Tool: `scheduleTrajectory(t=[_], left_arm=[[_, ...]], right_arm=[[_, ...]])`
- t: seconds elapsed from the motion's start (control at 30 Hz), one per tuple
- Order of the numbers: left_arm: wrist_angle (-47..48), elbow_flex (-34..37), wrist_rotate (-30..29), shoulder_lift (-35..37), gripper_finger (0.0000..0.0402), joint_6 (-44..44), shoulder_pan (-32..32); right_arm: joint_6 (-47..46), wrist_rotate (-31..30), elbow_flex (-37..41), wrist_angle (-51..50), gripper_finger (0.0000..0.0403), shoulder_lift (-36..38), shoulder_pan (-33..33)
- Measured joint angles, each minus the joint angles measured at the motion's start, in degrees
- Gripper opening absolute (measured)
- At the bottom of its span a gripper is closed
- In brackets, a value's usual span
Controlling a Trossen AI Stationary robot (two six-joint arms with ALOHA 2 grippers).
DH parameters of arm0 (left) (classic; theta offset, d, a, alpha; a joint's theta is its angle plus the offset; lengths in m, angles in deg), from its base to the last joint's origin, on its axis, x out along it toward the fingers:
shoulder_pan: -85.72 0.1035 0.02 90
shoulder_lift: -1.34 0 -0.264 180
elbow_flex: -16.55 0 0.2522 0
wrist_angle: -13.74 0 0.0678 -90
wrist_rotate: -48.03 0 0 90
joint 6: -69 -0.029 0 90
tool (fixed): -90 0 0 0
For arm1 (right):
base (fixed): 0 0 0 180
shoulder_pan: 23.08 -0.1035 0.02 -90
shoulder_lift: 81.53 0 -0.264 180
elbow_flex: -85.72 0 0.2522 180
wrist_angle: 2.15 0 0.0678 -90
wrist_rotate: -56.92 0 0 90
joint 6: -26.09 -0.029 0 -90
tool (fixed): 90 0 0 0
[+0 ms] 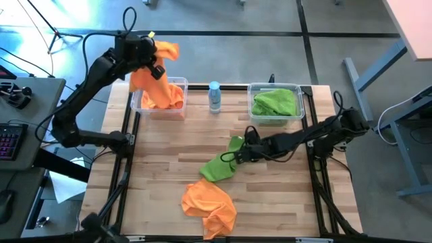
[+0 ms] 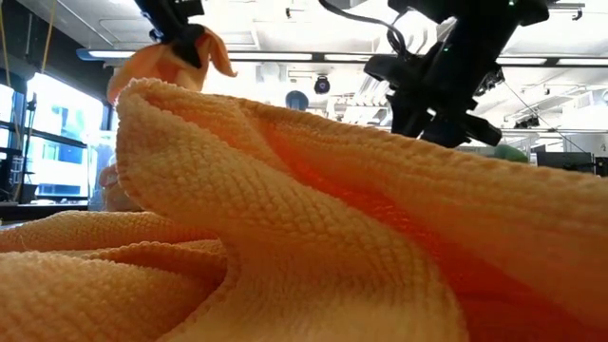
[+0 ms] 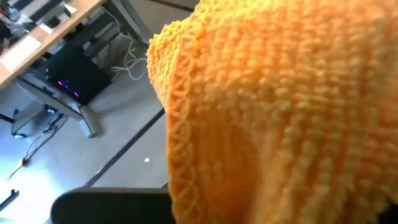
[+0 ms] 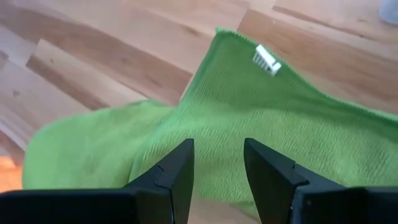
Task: Sort microfiber towel by color & place in baskets
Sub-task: Put the orange towel into the left transparent bin
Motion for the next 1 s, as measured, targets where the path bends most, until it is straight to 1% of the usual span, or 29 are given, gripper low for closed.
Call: scheduleTrajectory(t=[0.1, 0.2, 0.5, 0.6, 0.7, 0.77, 0.87, 1.0], left_arm=[[-3.1, 0.0, 3.3, -1.2, 0.0000, -0.8, 2.0], [-2.1, 0.0, 6.1, -2.3, 0.0000, -0.4, 2.9], [19.0, 0.0, 14.9, -2.5, 0.0000, 3.6, 2.9], [22.2, 2.3, 17.1, -2.5, 0.0000, 3.7, 2.9], [20.6, 6.9, 16.8, -3.0, 0.0000, 4.9, 2.9], [17.7, 10.3, 16.6, -3.7, 0.0000, 6.5, 2.9], [11.2, 14.6, 15.7, -6.1, 0.0000, 12.2, 2.9], [6.4, 17.0, 15.7, -11.2, 0.0000, 19.2, 2.9]], right_arm=[[-0.1, 0.0, 0.0, 0.2, 0.0135, 0.0, 1.1], [-0.1, 0.0, 0.0, 0.3, 0.0135, 0.0, 1.8], [0.0, 0.0, 0.0, 0.5, 0.0135, 0.0, 2.0], [0.4, 0.0, 0.0, 0.5, 0.0135, 0.0, 2.0], [0.5, 0.0, 0.0, 0.5, 0.0135, 0.0, 2.0], [0.5, 0.0, 0.0, 0.5, 0.0135, 0.0, 2.0], [0.5, 0.0, 0.0, 0.5, 0.0135, 0.0, 2.0], [0.5, 0.2, 0.0, 0.4, 0.0135, 0.0, 2.0]])
